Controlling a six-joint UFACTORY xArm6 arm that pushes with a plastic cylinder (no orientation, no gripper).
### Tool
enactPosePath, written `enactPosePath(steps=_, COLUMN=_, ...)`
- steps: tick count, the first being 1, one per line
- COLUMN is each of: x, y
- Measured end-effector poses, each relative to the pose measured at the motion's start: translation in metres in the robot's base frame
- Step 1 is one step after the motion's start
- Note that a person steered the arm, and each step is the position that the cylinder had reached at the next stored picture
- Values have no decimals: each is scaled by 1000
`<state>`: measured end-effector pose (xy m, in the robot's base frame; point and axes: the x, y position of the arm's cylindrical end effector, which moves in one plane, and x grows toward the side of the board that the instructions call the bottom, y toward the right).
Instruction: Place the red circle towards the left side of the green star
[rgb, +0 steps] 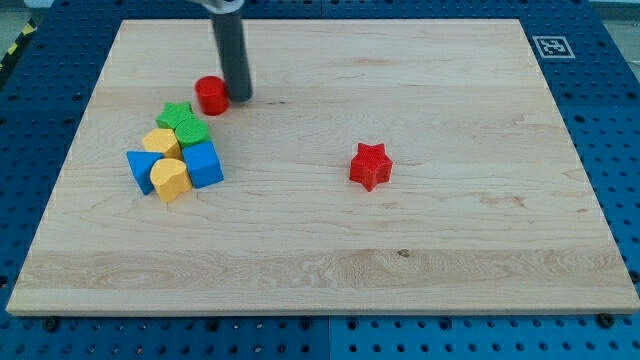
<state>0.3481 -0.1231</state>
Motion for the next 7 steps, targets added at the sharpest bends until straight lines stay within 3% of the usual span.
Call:
enactPosePath(steps=2, x=-4, y=-42)
enactPosePath(steps=5, x=-29, y=-44)
enactPosePath(steps=7, x=-11, y=-74)
